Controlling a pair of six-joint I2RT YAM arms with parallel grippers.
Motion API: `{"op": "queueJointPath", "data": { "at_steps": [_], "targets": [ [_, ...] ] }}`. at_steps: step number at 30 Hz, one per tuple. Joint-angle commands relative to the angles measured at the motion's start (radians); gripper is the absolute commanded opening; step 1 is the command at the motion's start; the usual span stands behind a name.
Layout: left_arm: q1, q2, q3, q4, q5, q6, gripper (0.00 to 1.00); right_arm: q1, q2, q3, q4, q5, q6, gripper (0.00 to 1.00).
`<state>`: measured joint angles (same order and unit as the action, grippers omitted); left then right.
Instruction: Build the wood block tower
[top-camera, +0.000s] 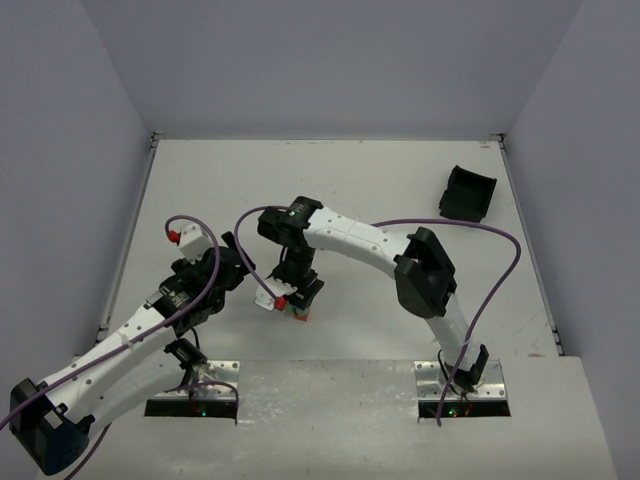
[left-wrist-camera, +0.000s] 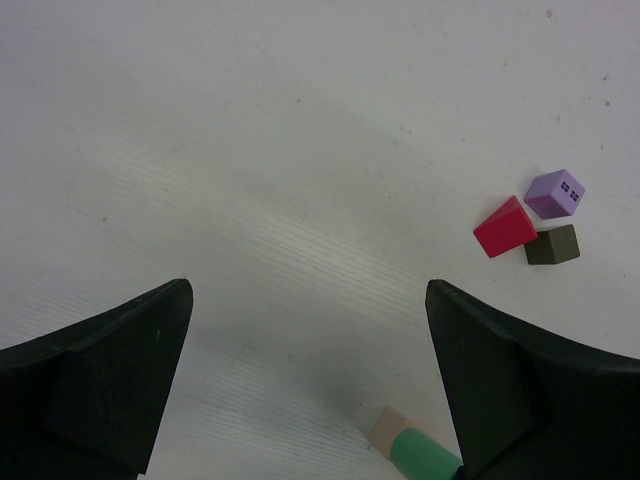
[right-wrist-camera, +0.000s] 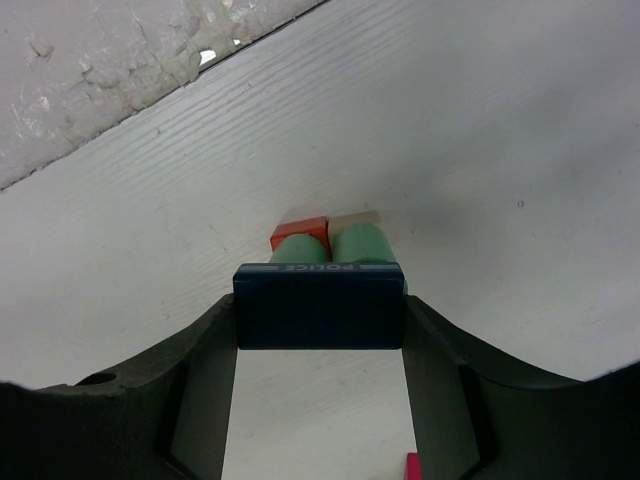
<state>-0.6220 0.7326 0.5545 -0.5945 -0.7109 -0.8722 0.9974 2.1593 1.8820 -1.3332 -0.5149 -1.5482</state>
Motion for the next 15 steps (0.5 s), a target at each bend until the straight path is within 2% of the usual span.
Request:
{"op": "queueJointPath", "data": {
  "at_steps": [1,15],
  "targets": [
    [0.005,-0.009,-0.005,0.036,-0.001,0.005,1.0,0.002,-0.024,-0.004,0.005,-0.007,-0.005,0.58],
    [0.005,-0.009,-0.004,0.039,0.001,0.008,1.0,0.001,-0.032,-0.023,0.033,-0.008,0.005,0.63]
  ]
}}
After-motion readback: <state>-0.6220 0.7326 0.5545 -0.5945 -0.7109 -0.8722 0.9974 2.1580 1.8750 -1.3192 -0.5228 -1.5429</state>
